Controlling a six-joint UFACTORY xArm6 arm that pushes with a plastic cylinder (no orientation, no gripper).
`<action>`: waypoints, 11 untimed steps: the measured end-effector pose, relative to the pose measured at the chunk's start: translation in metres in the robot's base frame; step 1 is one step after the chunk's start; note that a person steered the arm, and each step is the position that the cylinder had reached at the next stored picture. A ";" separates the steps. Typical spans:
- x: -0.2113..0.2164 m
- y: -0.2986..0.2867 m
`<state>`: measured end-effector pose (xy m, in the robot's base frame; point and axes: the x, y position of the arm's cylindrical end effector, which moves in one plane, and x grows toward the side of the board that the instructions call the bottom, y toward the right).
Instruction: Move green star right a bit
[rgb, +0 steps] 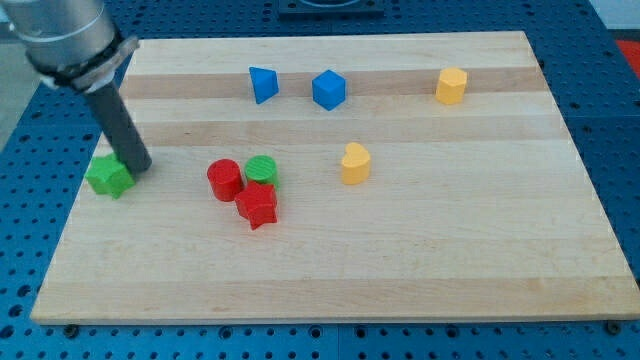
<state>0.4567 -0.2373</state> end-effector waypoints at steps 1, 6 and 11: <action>0.014 0.000; 0.049 -0.048; 0.039 -0.013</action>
